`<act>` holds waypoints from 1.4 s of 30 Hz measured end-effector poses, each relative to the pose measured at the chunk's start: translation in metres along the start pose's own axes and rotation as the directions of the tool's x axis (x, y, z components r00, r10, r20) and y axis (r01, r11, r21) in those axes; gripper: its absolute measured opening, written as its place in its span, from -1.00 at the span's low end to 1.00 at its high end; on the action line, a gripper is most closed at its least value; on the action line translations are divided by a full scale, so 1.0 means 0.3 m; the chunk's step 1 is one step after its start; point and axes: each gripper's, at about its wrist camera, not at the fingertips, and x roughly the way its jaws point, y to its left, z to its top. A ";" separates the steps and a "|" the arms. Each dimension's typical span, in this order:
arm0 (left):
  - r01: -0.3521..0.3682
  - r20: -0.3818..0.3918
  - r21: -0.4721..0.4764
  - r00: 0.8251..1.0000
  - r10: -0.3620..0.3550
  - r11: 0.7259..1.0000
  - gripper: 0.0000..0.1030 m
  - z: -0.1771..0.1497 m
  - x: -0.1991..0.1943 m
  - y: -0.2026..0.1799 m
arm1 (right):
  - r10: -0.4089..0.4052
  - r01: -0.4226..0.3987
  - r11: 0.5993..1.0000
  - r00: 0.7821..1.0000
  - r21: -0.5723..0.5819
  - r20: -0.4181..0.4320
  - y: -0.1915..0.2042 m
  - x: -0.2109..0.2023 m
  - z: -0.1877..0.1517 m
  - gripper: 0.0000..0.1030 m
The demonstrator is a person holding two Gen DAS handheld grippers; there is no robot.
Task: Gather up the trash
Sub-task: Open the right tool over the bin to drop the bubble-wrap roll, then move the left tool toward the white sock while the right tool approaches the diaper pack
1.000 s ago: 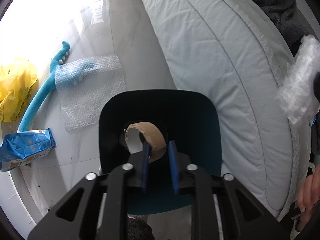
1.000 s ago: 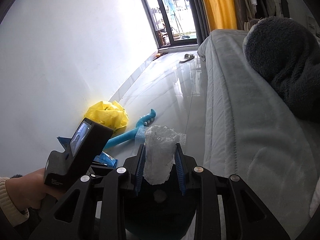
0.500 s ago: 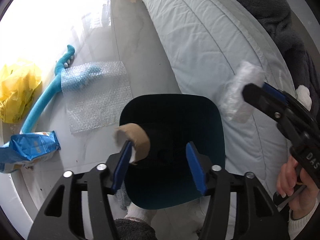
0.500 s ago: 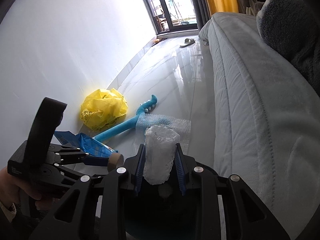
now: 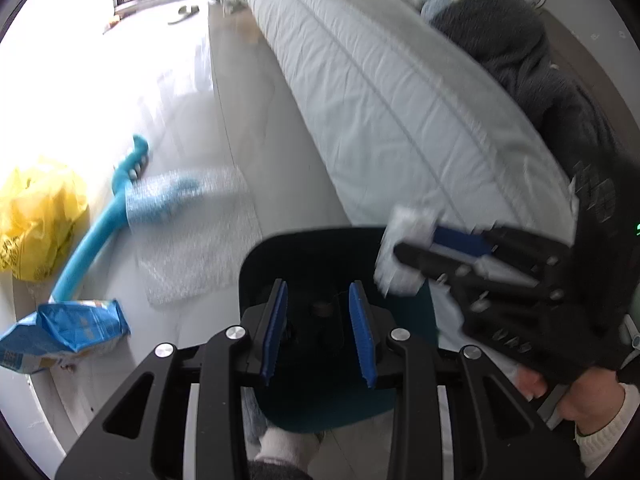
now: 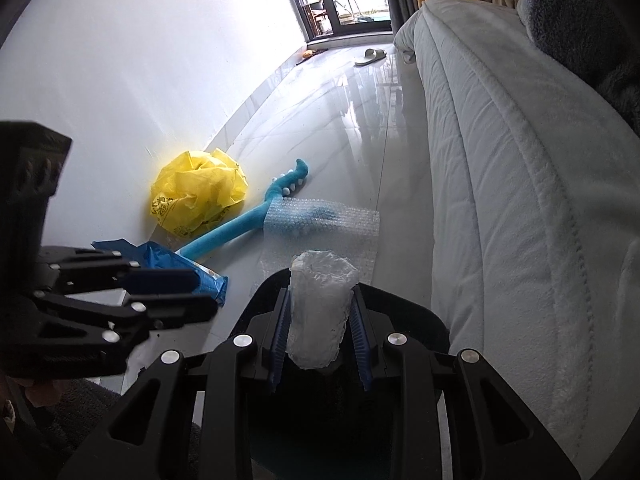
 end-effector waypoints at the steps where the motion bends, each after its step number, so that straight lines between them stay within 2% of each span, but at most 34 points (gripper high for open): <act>1: 0.001 0.029 0.005 1.000 -0.001 1.000 -0.24 0.006 -0.018 -0.005 | -0.002 0.003 1.000 1.000 0.009 -0.017 -0.003 0.016 -0.008 -0.43; 6: 0.014 0.158 0.014 0.987 -0.016 1.000 -0.17 0.031 -0.100 -0.020 | 0.005 0.000 0.998 0.996 0.058 -0.090 -0.022 0.077 -0.038 -0.42; 8: 0.005 0.200 0.018 0.980 -0.008 1.000 -0.05 0.039 -0.123 -0.030 | 0.009 -0.001 0.997 0.994 0.073 -0.113 -0.029 0.098 -0.050 -0.41; 17: -0.002 0.356 0.082 0.934 -0.027 0.997 0.18 0.060 -0.230 -0.107 | -0.005 0.017 0.997 0.984 0.070 -0.176 -0.023 0.152 -0.091 -0.39; 20: -0.007 0.410 0.101 0.911 -0.035 0.995 0.22 0.065 -0.270 -0.132 | -0.005 0.018 0.998 0.982 0.066 -0.191 -0.014 0.159 -0.101 -0.39; 27: 0.001 0.543 0.090 0.838 -0.050 0.996 0.38 0.074 -0.376 -0.182 | 0.004 0.007 0.999 0.971 0.043 -0.240 0.005 0.156 -0.134 -0.29; 29: -0.008 0.574 0.093 0.817 -0.047 0.996 0.43 0.077 -0.404 -0.207 | 0.003 0.006 0.999 0.973 0.040 -0.231 0.008 0.131 -0.136 -0.18; 33: -0.010 0.614 0.113 0.787 -0.062 0.993 0.52 0.079 -0.441 -0.262 | 0.030 -0.023 0.999 0.979 0.034 -0.200 0.016 0.059 -0.136 0.04; 35: -0.013 0.626 0.120 0.777 -0.065 0.993 0.60 0.082 -0.451 -0.290 | 0.067 -0.061 0.997 0.983 0.038 -0.171 0.016 0.015 -0.133 0.06; 38: -0.007 0.640 0.125 0.765 -0.075 0.992 0.62 0.080 -0.461 -0.330 | 0.139 -0.136 0.990 0.984 0.030 -0.110 0.022 -0.060 -0.126 0.06; 42: -0.013 0.646 0.145 0.759 -0.084 0.989 0.65 0.081 -0.457 -0.395 | 0.176 -0.176 0.984 0.984 -0.006 -0.037 0.024 -0.163 -0.125 0.06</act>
